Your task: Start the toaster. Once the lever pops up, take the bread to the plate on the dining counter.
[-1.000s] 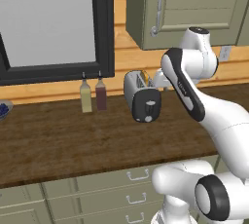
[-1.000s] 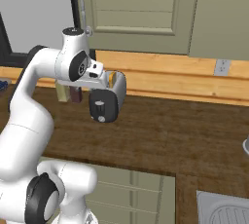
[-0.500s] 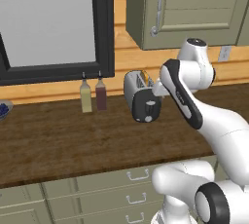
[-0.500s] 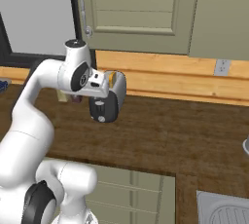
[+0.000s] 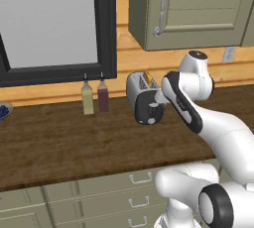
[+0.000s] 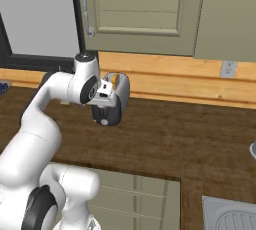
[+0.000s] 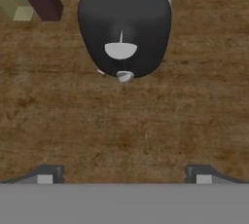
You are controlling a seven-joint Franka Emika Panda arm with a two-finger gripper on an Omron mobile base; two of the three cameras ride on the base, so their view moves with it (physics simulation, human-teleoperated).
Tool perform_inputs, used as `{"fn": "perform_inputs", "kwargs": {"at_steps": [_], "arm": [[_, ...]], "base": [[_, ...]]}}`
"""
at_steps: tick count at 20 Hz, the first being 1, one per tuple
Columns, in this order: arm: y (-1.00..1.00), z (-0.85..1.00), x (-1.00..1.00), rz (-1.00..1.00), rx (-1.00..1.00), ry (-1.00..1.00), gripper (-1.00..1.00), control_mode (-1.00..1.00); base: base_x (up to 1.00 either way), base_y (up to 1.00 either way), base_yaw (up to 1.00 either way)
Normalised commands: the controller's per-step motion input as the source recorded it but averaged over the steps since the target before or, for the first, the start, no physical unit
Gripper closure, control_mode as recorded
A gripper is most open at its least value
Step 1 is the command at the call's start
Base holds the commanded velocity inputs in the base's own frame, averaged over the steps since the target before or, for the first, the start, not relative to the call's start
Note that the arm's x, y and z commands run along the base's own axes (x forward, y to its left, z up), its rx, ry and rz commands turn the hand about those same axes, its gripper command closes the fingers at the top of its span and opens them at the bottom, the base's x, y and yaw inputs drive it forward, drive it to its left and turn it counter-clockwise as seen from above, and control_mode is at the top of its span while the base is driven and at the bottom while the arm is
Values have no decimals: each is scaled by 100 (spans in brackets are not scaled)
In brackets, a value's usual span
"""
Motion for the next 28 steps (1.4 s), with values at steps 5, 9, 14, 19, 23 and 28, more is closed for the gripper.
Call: {"fn": "perform_inputs", "kwargs": {"at_steps": [5,9,14,19,23,28], "arm": [[-15,-14,21,0,0,0,-100,-100],[-14,0,13,0,0,0,-100,-100],[-14,0,20,0,0,0,-100,-100],[-10,0,31,0,0,0,-100,-100],[0,0,42,-1,0,0,-100,-100],[0,0,52,0,0,0,-100,-100]], "base": [[0,0,0],[0,0,0],[0,0,0],[0,0,0],[0,0,0],[0,0,0]]}}
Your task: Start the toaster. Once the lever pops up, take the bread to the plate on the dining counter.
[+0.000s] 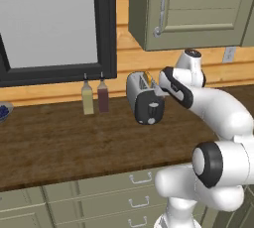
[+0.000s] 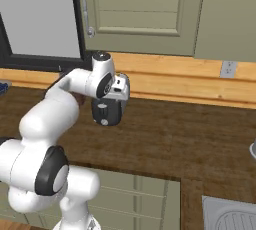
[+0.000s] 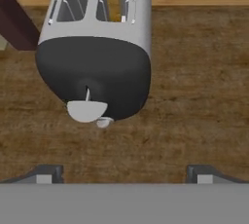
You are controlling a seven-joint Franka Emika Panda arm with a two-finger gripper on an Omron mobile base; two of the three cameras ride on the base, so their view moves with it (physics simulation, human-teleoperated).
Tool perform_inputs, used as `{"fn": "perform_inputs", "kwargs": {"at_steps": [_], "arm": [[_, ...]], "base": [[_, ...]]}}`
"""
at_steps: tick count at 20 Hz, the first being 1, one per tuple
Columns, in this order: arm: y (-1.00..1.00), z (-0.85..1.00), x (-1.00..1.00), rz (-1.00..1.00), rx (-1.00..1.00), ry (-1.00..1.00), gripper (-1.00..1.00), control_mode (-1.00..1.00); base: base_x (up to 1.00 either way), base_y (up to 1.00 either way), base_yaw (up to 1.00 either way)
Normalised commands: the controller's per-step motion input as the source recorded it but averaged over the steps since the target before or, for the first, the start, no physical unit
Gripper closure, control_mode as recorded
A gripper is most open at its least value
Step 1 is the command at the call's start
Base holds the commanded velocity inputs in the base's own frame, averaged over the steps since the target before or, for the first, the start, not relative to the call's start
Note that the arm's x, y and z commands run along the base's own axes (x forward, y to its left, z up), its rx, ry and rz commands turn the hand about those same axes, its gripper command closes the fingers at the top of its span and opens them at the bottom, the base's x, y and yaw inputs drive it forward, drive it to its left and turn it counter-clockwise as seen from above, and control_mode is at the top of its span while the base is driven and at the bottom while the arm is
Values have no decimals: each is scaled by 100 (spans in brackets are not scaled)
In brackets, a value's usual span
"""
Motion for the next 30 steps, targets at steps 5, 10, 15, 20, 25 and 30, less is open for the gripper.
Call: {"fn": "perform_inputs", "kwargs": {"at_steps": [5,10,15,20,25,30], "arm": [[5,0,46,0,0,0,-100,-100],[3,-3,36,0,0,0,-100,-100],[0,-6,7,0,0,0,-100,-100],[0,-26,0,0,0,0,-100,-100],[0,-28,0,0,0,0,-100,-100],[0,-36,0,0,0,0,-100,-100]], "base": [[0,0,0],[0,0,0],[0,0,0],[0,0,0],[0,0,0],[0,0,0]]}}
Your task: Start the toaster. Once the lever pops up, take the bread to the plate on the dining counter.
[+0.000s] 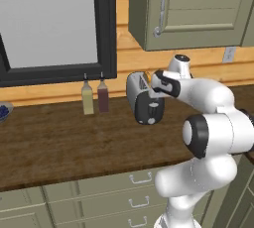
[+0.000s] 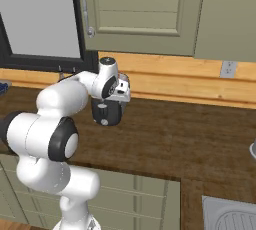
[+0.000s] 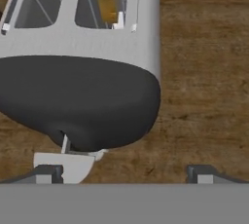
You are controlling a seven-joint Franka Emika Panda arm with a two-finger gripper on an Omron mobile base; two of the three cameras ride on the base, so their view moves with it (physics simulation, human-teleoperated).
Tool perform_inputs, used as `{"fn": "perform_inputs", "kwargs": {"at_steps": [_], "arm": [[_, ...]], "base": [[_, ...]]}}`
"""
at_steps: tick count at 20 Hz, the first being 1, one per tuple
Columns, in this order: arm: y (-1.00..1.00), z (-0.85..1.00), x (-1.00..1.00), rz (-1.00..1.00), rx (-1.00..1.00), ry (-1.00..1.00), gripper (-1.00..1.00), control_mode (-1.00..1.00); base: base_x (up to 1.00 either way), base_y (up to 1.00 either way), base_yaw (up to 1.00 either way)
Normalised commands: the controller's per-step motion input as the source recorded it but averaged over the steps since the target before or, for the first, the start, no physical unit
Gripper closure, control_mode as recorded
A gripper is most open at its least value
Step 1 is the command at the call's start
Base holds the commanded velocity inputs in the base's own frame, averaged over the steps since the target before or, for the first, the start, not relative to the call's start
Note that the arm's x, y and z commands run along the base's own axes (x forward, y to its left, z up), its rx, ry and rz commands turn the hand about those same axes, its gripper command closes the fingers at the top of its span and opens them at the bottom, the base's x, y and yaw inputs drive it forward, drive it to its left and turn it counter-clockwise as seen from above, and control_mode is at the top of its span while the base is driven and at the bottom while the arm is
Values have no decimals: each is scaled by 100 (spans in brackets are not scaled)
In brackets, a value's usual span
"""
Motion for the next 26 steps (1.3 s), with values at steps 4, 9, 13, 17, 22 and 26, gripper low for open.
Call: {"fn": "perform_inputs", "kwargs": {"at_steps": [4,9,13,17,22,26], "arm": [[0,-31,0,0,0,0,-100,-100],[0,-30,0,0,0,0,-100,-100],[0,-33,0,0,0,0,-100,-100],[0,-32,0,0,0,0,-100,-100],[0,-29,0,0,0,0,-100,-100],[0,-27,0,0,0,0,-100,-100]], "base": [[0,0,0],[0,0,0],[0,0,0],[0,0,0],[0,0,0],[0,0,0]]}}
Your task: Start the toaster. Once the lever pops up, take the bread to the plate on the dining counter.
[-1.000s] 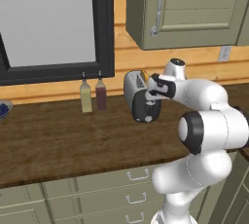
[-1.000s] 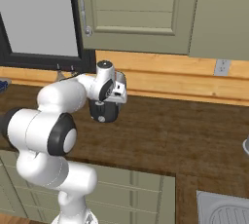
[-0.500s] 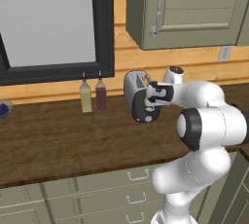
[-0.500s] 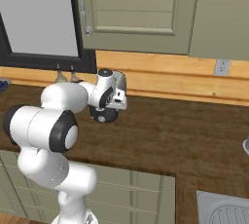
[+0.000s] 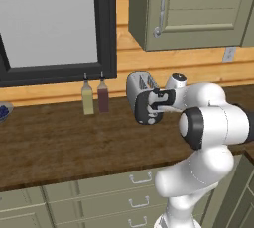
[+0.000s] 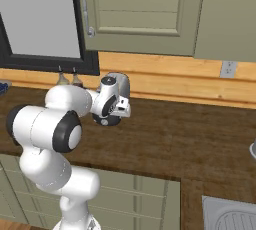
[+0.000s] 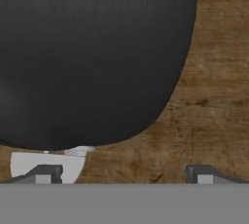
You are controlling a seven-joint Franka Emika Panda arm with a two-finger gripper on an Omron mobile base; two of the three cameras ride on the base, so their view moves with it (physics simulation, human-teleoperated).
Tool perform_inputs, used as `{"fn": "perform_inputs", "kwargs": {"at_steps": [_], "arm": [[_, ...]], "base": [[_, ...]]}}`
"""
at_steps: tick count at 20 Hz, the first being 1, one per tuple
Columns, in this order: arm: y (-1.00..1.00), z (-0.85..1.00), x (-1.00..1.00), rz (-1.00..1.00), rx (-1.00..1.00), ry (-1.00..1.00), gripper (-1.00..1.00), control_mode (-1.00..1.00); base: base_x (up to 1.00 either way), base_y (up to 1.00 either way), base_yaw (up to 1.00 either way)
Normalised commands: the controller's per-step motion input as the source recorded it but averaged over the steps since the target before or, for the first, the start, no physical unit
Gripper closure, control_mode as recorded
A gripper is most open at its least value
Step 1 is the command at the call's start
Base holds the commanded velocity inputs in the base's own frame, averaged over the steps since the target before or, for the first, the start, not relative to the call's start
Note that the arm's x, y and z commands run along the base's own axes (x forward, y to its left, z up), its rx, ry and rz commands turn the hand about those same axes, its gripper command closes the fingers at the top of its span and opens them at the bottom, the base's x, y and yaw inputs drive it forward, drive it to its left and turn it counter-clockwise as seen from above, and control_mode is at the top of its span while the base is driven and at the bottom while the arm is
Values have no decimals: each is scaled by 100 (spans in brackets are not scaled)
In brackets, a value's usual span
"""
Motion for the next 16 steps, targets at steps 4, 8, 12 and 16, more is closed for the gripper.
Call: {"fn": "perform_inputs", "kwargs": {"at_steps": [4,8,12,16], "arm": [[0,-14,0,0,0,1,-100,-100],[0,-2,0,0,0,2,-100,-100],[0,-4,-1,-1,0,0,-100,-100],[0,37,-13,-2,0,0,-100,-100]], "base": [[0,0,0],[0,0,0],[0,0,0],[0,0,0]]}}
